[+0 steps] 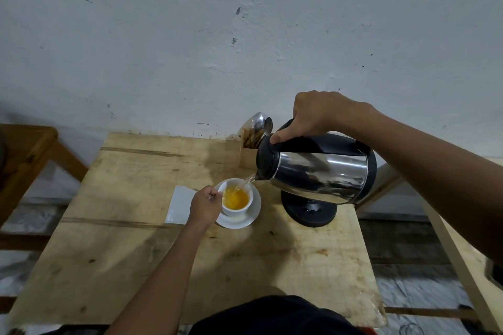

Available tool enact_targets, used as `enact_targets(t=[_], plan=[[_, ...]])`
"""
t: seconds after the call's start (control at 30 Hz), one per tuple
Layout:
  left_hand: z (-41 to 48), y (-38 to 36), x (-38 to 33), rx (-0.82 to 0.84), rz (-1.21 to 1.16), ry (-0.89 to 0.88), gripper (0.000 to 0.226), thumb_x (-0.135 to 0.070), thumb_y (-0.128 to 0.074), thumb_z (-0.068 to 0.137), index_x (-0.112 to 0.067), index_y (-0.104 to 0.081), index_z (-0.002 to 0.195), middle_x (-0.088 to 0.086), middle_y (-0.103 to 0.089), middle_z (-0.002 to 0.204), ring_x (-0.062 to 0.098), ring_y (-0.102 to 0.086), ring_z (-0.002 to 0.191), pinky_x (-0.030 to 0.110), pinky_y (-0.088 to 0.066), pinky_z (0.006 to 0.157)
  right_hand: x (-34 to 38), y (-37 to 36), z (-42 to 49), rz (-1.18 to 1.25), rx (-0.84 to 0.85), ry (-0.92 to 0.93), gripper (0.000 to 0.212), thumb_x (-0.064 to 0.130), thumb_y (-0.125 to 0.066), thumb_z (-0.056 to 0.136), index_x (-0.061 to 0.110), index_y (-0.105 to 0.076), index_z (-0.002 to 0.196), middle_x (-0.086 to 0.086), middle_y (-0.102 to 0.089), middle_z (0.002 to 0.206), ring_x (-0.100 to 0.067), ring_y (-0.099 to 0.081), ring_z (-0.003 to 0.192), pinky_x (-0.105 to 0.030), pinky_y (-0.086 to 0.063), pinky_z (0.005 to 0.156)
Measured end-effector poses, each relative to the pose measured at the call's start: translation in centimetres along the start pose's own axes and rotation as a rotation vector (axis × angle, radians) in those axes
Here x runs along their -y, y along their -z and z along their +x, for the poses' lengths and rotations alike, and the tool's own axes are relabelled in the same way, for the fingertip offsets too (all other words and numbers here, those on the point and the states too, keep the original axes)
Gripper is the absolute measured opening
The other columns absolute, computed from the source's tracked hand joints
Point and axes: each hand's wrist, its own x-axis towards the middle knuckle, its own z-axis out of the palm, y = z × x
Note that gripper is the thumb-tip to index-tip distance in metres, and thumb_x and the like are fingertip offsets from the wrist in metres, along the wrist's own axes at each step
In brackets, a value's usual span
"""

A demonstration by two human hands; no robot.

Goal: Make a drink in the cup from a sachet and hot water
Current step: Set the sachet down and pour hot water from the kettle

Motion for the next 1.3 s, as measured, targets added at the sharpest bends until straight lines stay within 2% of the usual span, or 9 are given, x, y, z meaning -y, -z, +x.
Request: enact_targets(t=[0.43,0.77,0.97,1.17,1.3], plan=[[0.2,0.0,0.3,0.001,0.014,-0.019,0.021,-0.019,-0.056,0.093,-0.016,-0.055,0.073,0.003,-0.06,0.073,0.024,-0.059,0.073,0.038,-0.051,0.072,-0.3,0.1,-0.8,-0.003,0.001,-0.022,0.073,0.085,-0.063,0.061,0.012,-0.051,0.059,0.0,-0.05,0.053,-0.018,-0.047,0.054,-0.031,-0.034,0.057],[0.4,0.0,0.5,0.006,0.012,-0.018,0.019,-0.019,-0.056,0.093,-0.014,-0.057,0.075,0.002,-0.06,0.073,0.022,-0.058,0.073,0.044,-0.055,0.076,-0.5,0.5,-1.5,0.011,-0.03,-0.051,0.075,0.084,-0.064,0.06,0.012,-0.046,0.053,0.0,-0.047,0.05,-0.019,-0.044,0.051,-0.032,-0.034,0.056],[0.3,0.0,0.5,-0.001,0.001,-0.021,0.024,-0.018,-0.055,0.093,-0.017,-0.054,0.069,0.004,-0.058,0.07,0.026,-0.057,0.072,0.045,-0.054,0.074,-0.6,0.4,-1.8,0.003,-0.047,-0.052,0.075,0.085,-0.064,0.059,0.012,-0.047,0.054,0.001,-0.047,0.05,-0.019,-0.045,0.05,-0.029,-0.033,0.054],[0.3,0.0,0.5,0.005,0.012,-0.023,0.025,-0.019,-0.055,0.093,-0.018,-0.054,0.069,0.004,-0.058,0.069,0.029,-0.059,0.073,0.041,-0.051,0.07,-2.1,0.6,-2.1,0.127,-0.037,-0.08,0.072,0.08,-0.066,0.062,0.013,-0.044,0.048,0.001,-0.042,0.047,-0.017,-0.04,0.05,-0.03,-0.029,0.054],[0.5,-0.1,0.6,0.006,0.015,-0.028,0.026,-0.019,-0.055,0.093,-0.02,-0.052,0.067,0.005,-0.057,0.067,0.031,-0.061,0.076,0.047,-0.054,0.073,-3.8,-0.7,-2.3,0.282,-0.051,-0.1,0.071,0.076,-0.068,0.064,0.014,-0.04,0.046,0.001,-0.035,0.046,-0.016,-0.035,0.049,-0.031,-0.026,0.054]])
